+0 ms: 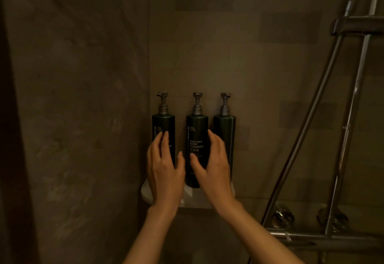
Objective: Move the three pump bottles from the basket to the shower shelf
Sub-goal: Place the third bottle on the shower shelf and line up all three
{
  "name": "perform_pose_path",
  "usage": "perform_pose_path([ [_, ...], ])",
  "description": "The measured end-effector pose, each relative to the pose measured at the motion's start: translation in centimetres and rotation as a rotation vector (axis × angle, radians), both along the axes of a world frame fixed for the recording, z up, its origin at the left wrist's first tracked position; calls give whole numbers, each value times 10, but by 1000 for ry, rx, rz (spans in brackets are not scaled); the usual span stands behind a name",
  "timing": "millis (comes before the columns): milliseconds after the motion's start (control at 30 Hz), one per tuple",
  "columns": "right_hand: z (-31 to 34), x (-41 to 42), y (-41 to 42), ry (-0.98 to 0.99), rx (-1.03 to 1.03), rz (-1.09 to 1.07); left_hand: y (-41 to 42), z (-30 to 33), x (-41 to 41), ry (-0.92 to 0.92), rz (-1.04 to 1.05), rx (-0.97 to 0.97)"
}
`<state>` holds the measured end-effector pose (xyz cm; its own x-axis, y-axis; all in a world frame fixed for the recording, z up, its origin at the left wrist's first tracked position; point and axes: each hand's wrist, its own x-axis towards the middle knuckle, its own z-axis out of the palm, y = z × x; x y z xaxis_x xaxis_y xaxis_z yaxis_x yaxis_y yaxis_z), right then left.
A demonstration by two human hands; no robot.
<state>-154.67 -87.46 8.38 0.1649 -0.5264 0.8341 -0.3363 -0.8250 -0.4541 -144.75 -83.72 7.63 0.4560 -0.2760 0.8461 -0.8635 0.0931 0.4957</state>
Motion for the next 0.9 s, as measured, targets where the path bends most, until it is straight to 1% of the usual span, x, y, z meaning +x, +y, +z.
perform_pose_path([
  [67,-6,8,-2,20,82,27,-4,-6,6,39,7,24],
  [167,-11,19,-8,3,263,90,-11,-13,14,72,-25,89],
  [233,-13,26,-14,-30,350,85,-16,-14,21,124,-67,81],
  [300,-14,33,-18,-60,390,54,-20,-13,26,215,-124,60],
  [367,-15,38,-21,-75,409,39,-24,-12,31,294,-181,50],
  [433,-16,42,-23,-77,408,32,-29,-12,36,326,-215,48],
  [700,-18,47,-27,-98,388,47,-32,-13,39,365,-256,41],
  [900,-19,41,-27,-94,333,-11,-30,-13,42,376,-274,7],
])
